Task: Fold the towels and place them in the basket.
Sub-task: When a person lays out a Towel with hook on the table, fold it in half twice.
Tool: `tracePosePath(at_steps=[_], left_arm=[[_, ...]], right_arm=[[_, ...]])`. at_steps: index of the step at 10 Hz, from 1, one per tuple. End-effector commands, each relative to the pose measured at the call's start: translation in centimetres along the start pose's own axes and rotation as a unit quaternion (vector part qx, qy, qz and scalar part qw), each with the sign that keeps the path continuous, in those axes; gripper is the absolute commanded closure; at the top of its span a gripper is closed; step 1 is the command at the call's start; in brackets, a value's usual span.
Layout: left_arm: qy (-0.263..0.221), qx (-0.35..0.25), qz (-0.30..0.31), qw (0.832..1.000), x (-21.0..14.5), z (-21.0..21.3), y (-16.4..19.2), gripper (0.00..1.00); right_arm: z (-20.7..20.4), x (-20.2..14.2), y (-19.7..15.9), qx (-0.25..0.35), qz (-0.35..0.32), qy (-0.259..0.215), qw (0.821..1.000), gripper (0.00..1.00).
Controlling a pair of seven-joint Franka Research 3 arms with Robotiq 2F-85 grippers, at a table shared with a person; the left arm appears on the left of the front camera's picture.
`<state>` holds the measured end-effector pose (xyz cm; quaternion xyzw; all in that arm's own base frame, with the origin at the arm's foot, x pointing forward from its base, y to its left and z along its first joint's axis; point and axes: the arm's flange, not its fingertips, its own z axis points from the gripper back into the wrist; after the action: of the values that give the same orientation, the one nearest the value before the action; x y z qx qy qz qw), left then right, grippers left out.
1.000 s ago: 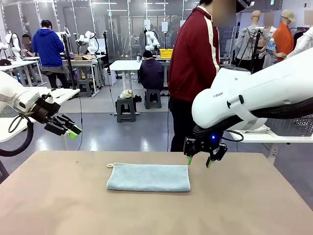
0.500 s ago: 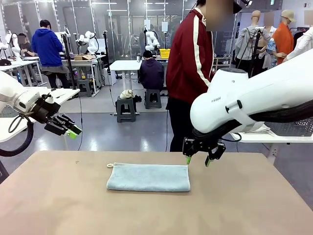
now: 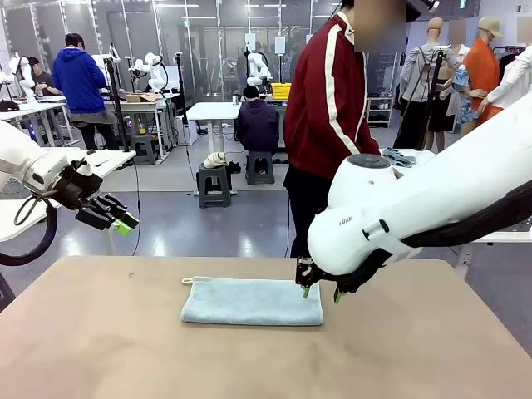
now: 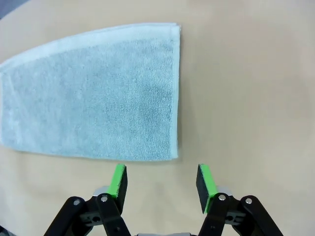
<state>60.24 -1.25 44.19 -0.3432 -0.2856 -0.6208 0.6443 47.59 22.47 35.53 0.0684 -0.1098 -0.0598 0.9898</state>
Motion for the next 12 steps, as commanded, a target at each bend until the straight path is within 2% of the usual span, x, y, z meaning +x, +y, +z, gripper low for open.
tracePosePath(at_steps=[1, 7, 12], left_arm=[[0.0, -0.003, -0.005, 1.0, 0.1, 0.0, 0.3, 0.46], [0.0, -0.003, -0.005, 1.0, 0.1, 0.0, 0.3, 0.46], [0.0, -0.003, -0.005, 1.0, 0.1, 0.0, 0.3, 0.46]], right_arm=[[-1.8, 0.8, 1.4, -0.012, -0.023, -0.028, 0.999, 0.28], [-5.0, 2.2, 2.6, -0.027, -0.026, -0.064, 0.997, 0.28], [-7.0, 2.8, 3.0, -0.053, -0.026, -0.062, 0.996, 0.28]])
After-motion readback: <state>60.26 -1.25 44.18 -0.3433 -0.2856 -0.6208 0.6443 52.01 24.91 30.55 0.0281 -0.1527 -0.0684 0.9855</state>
